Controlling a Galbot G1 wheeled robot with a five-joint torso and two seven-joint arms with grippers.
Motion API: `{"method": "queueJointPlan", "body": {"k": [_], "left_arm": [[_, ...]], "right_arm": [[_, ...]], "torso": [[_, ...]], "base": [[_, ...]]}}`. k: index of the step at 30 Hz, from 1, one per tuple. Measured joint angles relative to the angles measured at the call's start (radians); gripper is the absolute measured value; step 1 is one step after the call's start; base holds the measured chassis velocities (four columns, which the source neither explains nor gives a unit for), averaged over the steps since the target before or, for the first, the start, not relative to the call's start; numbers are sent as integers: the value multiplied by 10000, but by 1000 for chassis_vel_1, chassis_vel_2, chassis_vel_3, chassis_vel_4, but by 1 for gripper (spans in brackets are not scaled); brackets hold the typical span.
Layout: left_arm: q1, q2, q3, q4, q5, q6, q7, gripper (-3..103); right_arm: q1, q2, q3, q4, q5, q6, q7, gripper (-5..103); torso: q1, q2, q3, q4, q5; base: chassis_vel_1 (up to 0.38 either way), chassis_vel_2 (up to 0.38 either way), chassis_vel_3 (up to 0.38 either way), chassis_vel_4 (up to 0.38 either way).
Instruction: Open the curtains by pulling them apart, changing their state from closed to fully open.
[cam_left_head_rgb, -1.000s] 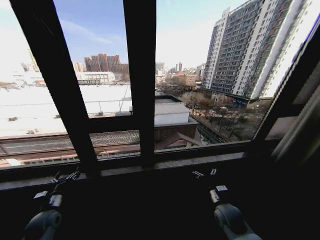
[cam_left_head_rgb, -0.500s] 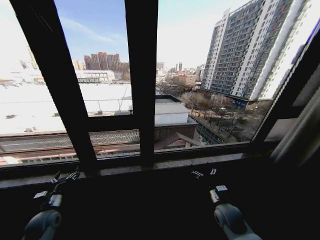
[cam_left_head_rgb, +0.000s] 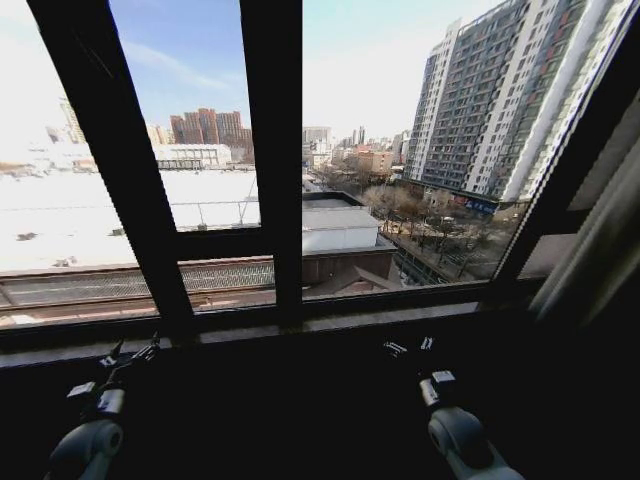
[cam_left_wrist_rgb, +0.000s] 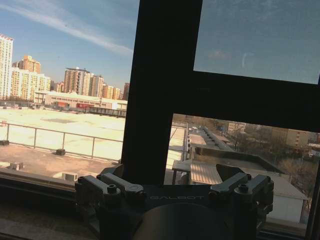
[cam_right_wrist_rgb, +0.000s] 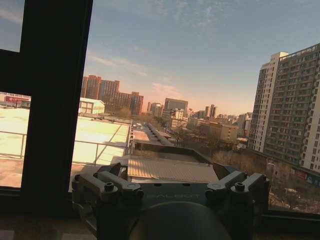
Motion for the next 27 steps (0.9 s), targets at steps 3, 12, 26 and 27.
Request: {"method": "queueJointPlan", "body": {"k": [3,12,26,27], "left_arm": [[0,0,0,0,0,0,0,100],[0,0,0,0,0,0,2,100],[0,0,0,0,0,0,1,100],[0,0,0,0,0,0,1,100]], "right_arm": [[0,0,0,0,0,0,0,100],[0,0,1,0,0,0,0,100],[0,0,1,0,0,0,0,100],[0,0,1,0,0,0,0,100]], "torso": [[7,-4,3,-1,0],[2,-2,0,-3,2],[1,-1,0,-2,3],[1,-1,0,-2,3]], "base": [[-20,-5,15,4],[-34,-26,34,34],[0,0,0,0],[0,0,0,0]]}}
